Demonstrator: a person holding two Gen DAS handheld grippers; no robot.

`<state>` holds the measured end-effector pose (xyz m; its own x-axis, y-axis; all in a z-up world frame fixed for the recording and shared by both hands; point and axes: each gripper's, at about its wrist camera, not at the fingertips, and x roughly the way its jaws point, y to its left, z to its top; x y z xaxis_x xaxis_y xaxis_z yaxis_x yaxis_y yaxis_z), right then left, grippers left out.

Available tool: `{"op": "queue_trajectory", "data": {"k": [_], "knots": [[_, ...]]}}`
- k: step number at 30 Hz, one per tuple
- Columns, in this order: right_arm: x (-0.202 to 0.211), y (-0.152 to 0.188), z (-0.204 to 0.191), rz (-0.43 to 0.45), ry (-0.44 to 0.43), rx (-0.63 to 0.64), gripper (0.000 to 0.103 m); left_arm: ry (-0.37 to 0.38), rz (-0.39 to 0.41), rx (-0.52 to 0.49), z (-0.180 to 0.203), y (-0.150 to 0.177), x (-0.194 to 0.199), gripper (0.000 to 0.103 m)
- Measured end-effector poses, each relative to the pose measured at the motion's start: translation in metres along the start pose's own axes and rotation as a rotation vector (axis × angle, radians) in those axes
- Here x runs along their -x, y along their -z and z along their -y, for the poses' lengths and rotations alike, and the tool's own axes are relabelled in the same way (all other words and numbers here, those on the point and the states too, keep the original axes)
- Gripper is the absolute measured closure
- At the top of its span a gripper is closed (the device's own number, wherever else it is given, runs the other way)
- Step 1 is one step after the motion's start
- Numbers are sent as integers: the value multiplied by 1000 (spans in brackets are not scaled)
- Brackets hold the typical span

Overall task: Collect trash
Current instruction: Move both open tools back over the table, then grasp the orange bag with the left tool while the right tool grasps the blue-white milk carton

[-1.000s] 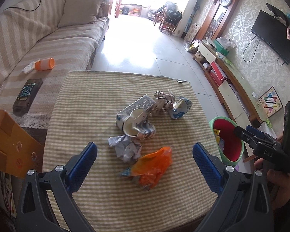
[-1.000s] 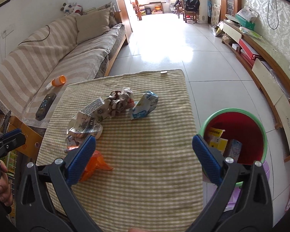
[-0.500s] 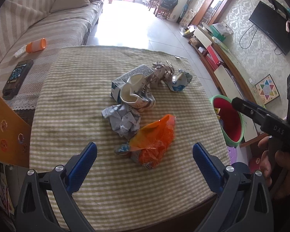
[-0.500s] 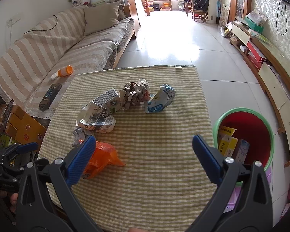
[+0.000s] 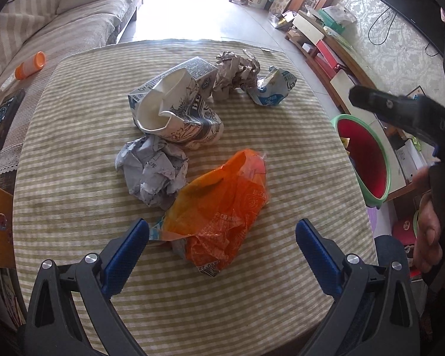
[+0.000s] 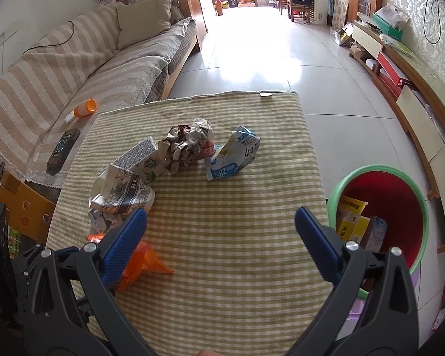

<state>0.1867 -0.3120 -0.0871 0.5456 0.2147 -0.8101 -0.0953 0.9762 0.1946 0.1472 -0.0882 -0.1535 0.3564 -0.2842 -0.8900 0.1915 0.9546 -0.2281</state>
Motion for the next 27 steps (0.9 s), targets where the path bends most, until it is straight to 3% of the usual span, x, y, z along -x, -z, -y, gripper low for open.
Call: {"op": "queue_trajectory", "data": {"k": [10, 16, 22, 25, 26, 27], "knots": [[-79, -41, 31, -63, -10, -172, 5, -23, -12, -22, -2, 7, -16, 9], [-119, -53, 35, -104, 2, -213, 7, -44, -20, -62, 0, 7, -23, 9], [-142, -58, 38, -139, -9, -243, 33, -41, -21, -72, -2, 4, -25, 10], [-150, -56, 39, -165, -27, -253, 57, -46, -19, -87, 1, 4, -27, 17], [-150, -55, 38, -168, -28, -252, 60, -37, -18, -86, 2, 4, -27, 19], [-148, -54, 37, -162, -26, -245, 64, -27, -22, -85, 2, 4, -28, 27]]}}
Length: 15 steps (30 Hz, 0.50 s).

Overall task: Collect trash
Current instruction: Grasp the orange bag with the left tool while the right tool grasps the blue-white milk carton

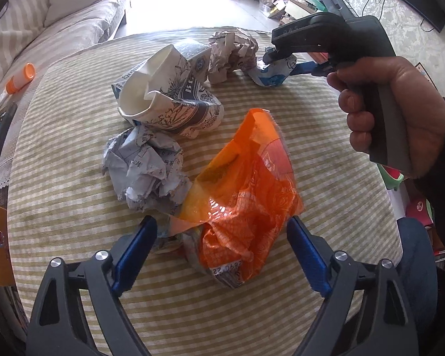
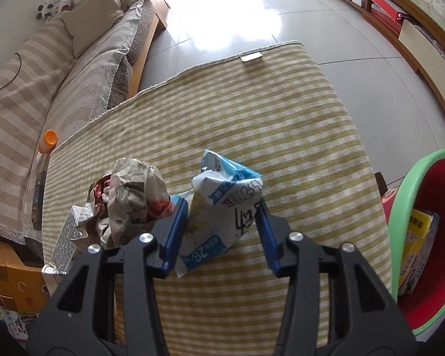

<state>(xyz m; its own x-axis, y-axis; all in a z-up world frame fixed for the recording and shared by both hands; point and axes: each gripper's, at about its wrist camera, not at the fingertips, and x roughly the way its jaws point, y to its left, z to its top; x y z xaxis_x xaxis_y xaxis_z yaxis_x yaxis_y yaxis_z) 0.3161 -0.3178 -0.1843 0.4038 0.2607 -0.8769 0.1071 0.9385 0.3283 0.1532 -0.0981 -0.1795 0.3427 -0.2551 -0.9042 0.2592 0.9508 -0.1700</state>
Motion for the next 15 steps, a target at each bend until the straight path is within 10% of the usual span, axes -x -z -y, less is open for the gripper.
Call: {"op": "queue_trajectory", "data": {"k": [15], "knots": [[72, 22, -1, 90, -32, 69, 83, 65, 47, 49, 7, 13, 24, 48]]}}
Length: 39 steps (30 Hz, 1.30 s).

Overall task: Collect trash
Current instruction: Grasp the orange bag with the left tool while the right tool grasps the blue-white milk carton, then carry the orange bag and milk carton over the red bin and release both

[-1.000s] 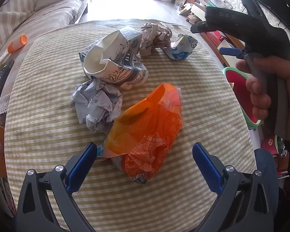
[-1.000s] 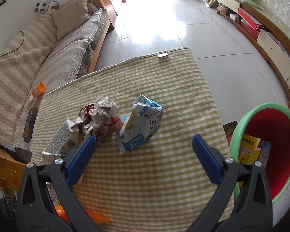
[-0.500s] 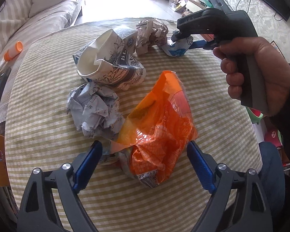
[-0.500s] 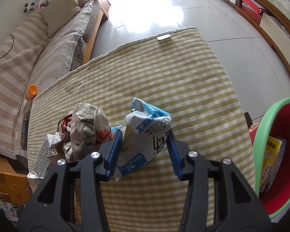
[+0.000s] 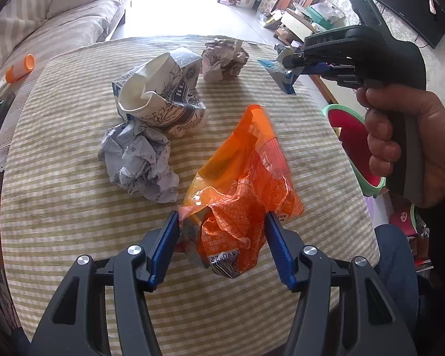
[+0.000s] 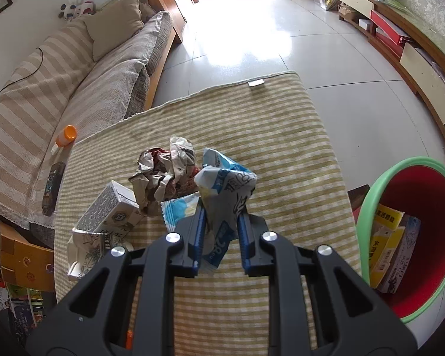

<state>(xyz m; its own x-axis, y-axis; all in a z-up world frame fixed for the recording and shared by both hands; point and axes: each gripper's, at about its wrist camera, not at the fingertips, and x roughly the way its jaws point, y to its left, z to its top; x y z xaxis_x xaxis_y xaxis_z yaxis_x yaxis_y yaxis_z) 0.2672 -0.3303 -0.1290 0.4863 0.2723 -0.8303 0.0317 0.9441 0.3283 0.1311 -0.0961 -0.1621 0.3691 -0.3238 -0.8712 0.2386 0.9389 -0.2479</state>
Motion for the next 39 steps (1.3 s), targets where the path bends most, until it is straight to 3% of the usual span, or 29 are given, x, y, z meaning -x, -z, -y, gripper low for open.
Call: {"op": "queue_trajectory", "data": {"k": [10, 19, 27, 39], "knots": [[61, 11, 10, 77, -25, 7, 83, -27, 91, -1, 13, -7, 31, 48], [111, 25, 37, 131, -8, -3, 83, -48, 154, -4, 31, -37, 45, 48], [138, 32, 79, 165, 4, -66, 83, -46, 185, -71, 67, -72, 47, 48], [166, 41, 162, 200, 50, -177, 83, 0, 157, -167, 138, -109, 19, 48]]}}
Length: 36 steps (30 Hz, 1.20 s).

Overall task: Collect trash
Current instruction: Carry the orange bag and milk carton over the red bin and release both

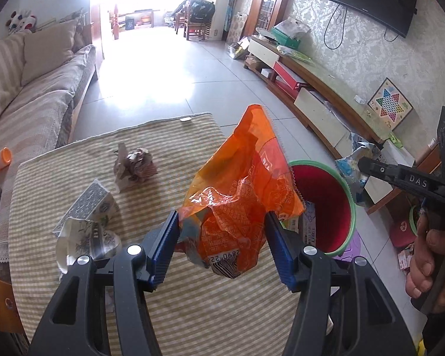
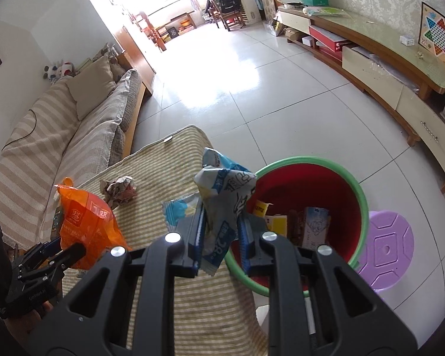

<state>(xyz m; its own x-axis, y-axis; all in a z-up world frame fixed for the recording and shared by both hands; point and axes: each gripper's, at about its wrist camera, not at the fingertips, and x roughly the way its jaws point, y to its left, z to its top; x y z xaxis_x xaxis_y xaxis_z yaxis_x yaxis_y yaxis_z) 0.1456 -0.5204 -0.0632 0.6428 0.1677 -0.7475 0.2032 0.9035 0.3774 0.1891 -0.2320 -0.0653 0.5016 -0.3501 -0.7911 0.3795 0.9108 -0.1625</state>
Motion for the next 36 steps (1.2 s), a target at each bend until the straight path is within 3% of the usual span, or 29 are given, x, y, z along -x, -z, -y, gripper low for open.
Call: {"op": "queue_trajectory", "data": {"k": [14, 27, 30, 33, 34, 36], "knots": [[-7, 10, 90, -40, 50, -96, 83, 80, -63, -87, 98, -30, -60, 47], [-14, 20, 118, -56, 48, -123, 82, 98, -84, -148, 149, -45, -83, 46], [-16, 20, 118, -61, 43, -123, 81, 89, -76, -150, 152, -47, -83, 41], [-16, 20, 117, -58, 41, -124, 73, 76, -70, -143, 150, -50, -83, 29], [-16, 20, 116, -55, 41, -124, 65, 67, -66, -141, 150, -50, -83, 22], [-14, 20, 113, -45, 47, -121, 56, 63, -58, -129, 148, -51, -82, 19]]}}
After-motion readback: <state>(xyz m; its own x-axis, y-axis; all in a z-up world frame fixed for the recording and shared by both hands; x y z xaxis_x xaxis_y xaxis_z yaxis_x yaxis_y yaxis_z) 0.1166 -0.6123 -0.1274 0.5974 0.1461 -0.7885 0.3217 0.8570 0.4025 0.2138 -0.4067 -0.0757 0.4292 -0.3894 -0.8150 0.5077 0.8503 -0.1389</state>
